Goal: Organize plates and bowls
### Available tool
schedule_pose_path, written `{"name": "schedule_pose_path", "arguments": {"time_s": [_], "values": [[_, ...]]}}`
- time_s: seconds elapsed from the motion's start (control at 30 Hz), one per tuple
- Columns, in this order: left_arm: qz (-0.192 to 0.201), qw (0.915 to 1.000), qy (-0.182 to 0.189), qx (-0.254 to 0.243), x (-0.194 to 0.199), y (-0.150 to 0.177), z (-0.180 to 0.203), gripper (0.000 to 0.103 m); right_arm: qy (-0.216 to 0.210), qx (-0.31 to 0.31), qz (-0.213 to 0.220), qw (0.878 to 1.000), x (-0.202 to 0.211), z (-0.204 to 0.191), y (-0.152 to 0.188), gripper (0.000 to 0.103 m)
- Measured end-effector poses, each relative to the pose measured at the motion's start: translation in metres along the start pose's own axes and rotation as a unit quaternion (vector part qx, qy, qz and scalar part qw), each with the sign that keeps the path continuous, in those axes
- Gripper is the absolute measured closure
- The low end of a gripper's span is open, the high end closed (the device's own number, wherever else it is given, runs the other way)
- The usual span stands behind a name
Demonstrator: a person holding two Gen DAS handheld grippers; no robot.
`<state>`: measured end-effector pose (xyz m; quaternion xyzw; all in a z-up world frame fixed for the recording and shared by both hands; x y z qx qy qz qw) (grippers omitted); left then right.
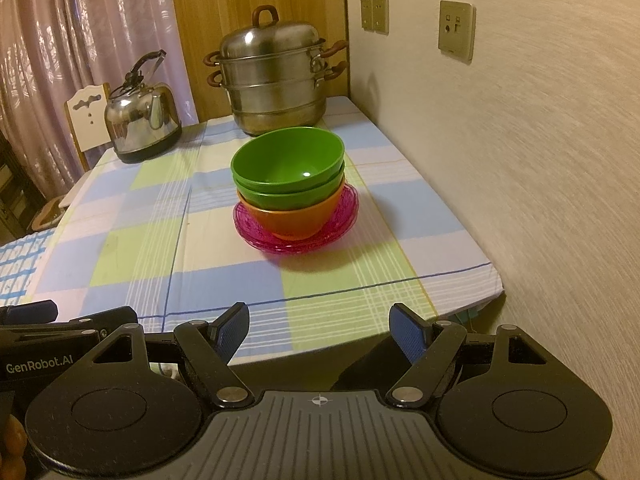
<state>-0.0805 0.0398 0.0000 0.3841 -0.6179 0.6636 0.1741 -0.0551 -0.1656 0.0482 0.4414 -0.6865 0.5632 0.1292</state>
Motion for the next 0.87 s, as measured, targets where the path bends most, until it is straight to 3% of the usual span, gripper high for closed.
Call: {"name": "schedule_pose_path", "arguments": {"time_s": [0.87], "values": [[0.016, 0.9998, 0.014, 0.001, 0.0004, -0.0019, -0.0018, 0.000, 0.002, -0.002, 0.005, 1.000, 0.0016, 0.0024, -0.0031, 0.026]]}}
Point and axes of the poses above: each gripper's, at about its wrist camera, not at the fingertips, and x roughly against the way its jaws point, z to its right, y to its underside, the point moved 1 cm from there along -x, roughly the way its jaws point, and after that the axes turned 13 degrees about -y, right-handed, at the moved point
